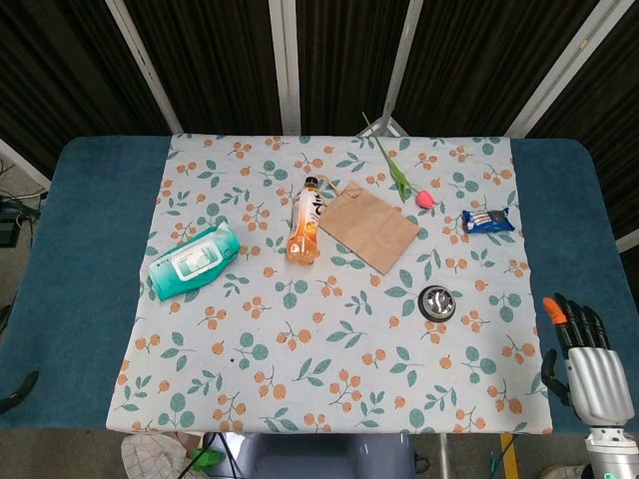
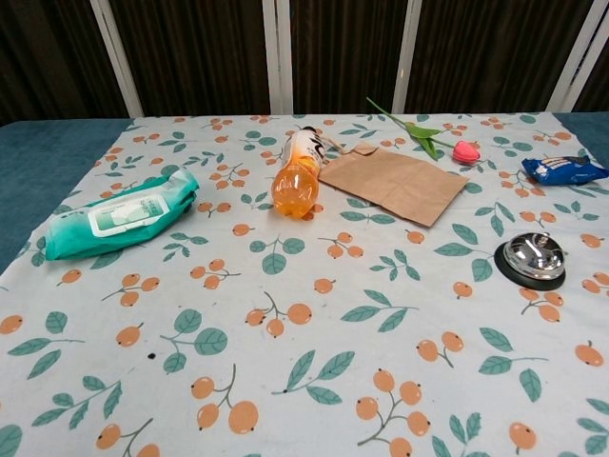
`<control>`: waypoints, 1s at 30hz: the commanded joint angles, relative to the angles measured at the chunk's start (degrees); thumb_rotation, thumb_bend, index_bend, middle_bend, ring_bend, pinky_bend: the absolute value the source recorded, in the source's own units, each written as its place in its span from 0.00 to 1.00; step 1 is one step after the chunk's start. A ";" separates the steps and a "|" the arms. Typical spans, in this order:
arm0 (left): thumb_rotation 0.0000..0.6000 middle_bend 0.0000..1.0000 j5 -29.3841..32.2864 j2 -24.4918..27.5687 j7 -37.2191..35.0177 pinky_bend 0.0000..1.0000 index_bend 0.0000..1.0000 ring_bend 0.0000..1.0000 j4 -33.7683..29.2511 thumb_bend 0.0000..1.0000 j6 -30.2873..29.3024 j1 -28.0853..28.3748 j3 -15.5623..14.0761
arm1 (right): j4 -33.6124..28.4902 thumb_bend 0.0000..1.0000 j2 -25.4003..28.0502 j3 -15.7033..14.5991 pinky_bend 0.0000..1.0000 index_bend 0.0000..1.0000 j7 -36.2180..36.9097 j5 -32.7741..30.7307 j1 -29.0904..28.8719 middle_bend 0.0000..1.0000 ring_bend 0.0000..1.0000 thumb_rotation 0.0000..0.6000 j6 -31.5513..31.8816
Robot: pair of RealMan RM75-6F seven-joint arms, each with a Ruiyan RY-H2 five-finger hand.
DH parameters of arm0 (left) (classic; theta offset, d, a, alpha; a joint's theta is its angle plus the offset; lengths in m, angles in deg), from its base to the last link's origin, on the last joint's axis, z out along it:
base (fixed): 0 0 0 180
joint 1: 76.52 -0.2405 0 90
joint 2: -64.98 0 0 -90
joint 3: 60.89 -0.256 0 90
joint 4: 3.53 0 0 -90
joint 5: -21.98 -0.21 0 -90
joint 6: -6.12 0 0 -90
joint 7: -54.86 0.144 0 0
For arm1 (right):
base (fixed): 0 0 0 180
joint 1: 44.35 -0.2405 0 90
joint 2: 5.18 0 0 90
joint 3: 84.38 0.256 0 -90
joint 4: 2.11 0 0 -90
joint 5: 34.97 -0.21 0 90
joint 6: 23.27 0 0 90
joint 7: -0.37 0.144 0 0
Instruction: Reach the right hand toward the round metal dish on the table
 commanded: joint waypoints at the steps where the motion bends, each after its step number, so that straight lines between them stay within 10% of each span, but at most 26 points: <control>1: 1.00 0.00 -0.51 0.00 -0.23 0.10 0.05 0.00 0.00 0.33 -0.19 -0.19 -0.42 | -0.49 0.79 -1.49 0.22 0.00 0.00 -0.76 -0.21 -0.90 0.00 0.00 1.00 -1.16; 30: 1.00 0.00 1.29 -0.08 -0.45 0.10 0.05 0.00 0.05 0.33 -0.44 -0.38 0.56 | 10.19 0.79 -18.86 8.48 0.00 0.00 -5.98 -13.70 -17.72 0.00 0.00 1.00 -20.69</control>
